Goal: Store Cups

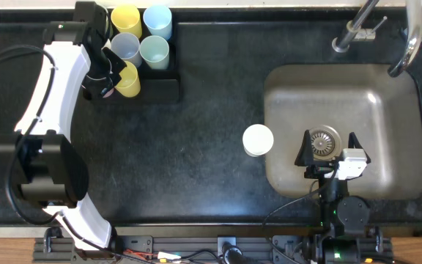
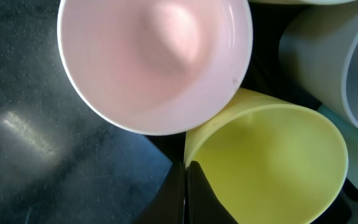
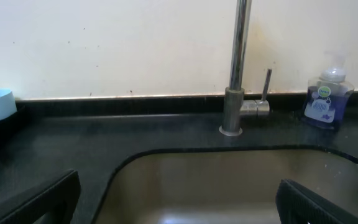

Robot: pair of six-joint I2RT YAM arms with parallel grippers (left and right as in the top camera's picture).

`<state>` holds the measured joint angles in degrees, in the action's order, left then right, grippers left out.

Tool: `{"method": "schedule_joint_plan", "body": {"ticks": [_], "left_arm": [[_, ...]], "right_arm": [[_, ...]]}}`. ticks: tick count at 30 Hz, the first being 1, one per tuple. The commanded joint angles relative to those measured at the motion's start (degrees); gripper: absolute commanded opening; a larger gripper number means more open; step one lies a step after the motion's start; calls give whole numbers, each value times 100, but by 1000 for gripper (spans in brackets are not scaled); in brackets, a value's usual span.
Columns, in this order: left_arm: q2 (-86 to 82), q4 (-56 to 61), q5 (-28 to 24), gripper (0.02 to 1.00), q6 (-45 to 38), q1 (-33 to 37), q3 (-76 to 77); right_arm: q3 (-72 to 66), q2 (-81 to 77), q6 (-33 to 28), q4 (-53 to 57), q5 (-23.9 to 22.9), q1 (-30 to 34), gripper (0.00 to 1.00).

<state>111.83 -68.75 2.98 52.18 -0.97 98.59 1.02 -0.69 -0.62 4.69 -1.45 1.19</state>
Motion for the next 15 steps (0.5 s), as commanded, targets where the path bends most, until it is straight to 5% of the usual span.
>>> {"method": "schedule_joint_plan", "body": {"ticks": [1,7,10,11,12,15], "left_arm": [[177,11,-57,36,85,48,-17],[203,9,-57,82,85,48,-17],[203,9,-57,380,83,48,-17],[203,7,-57,527,83,48,-17],[203,7,-57,796,83,48,-17],[186,0,-57,879,83,48,-17]], "right_arm": [[-76,48,24,-28,39,28,998],[-76,48,24,-28,39,28,998],[-76,48,24,-26,39,28,996],[-76,48,24,-28,39,28,998],[-76,48,24,-26,39,28,998],[-76,48,24,-28,39,28,998]]}}
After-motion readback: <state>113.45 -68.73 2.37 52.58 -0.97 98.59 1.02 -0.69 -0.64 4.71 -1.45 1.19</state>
